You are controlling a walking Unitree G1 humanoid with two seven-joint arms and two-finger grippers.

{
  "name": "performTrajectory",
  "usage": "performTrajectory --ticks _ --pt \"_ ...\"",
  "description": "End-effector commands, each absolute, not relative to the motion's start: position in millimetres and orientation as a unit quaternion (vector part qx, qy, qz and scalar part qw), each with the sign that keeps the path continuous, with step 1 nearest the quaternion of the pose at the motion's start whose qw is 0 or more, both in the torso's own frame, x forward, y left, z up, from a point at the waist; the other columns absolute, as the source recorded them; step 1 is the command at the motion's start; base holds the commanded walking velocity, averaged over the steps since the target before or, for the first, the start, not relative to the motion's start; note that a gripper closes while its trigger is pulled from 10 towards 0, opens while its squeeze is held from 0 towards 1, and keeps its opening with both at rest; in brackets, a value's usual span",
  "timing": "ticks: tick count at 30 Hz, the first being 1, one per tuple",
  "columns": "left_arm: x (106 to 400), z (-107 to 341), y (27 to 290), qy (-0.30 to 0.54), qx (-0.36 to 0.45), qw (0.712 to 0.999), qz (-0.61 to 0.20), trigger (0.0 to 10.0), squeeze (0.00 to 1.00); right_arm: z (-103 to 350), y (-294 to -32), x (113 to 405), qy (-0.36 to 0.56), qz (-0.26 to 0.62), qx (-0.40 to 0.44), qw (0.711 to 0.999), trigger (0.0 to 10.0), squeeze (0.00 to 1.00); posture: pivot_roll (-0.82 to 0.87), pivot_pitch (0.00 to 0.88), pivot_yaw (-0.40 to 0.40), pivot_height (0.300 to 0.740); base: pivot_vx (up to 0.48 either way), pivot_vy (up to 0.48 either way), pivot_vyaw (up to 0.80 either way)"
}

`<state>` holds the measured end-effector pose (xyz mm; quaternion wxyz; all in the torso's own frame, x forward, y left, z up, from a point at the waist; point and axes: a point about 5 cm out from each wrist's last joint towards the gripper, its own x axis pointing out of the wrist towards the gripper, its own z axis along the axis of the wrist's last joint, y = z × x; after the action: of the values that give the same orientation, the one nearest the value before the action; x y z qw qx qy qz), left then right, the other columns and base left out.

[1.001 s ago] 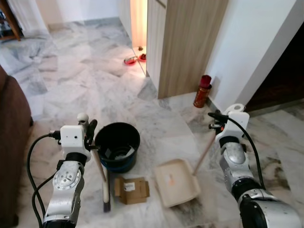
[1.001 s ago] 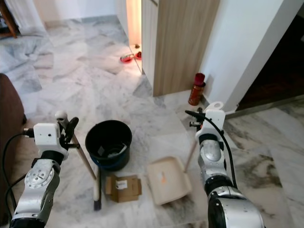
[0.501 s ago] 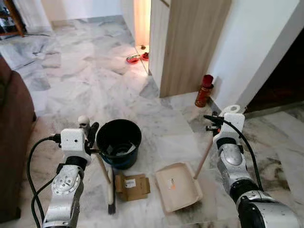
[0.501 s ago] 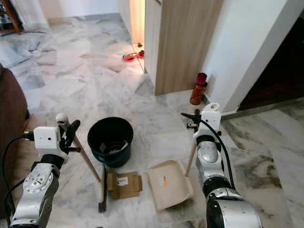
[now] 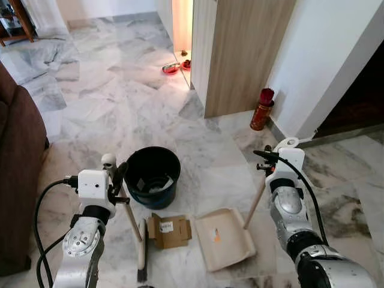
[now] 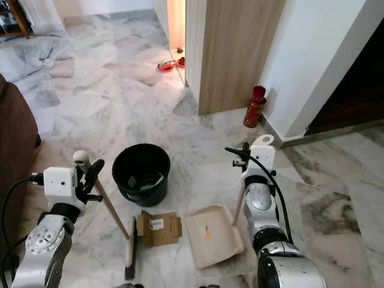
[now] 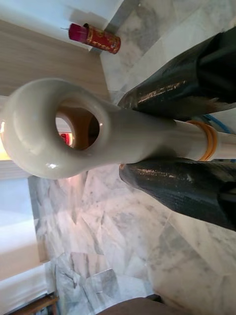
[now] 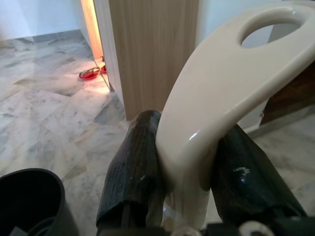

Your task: Sweep floor

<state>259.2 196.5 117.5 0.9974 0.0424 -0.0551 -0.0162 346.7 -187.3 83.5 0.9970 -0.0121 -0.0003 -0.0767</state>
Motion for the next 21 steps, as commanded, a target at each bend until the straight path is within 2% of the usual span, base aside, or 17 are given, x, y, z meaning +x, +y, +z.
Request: performTrajectory --ticks 1,11,21 --pt "256 125 192 -0.068 0.040 0.997 -0.027 10.0 0.00 90 -184 350 -0.018 -0.075 -0.006 0.997 10.0 0.00 0.15 0.208 -0.016 0.740 0.000 0.000 0.00" --pt "241 130 190 -0.062 0.037 0.997 -0.027 10.0 0.00 100 -178 357 -0.032 -0.063 -0.011 0.997 10.0 0.00 0.18 0.267 -0.023 0.740 0.000 0.000 0.00" --pt "228 136 186 -0.060 0.032 0.997 -0.024 10.0 0.00 144 -181 375 -0.109 -0.075 0.011 0.991 10.0 0.00 0.20 0.312 -0.036 0.740 0.000 0.000 0.00"
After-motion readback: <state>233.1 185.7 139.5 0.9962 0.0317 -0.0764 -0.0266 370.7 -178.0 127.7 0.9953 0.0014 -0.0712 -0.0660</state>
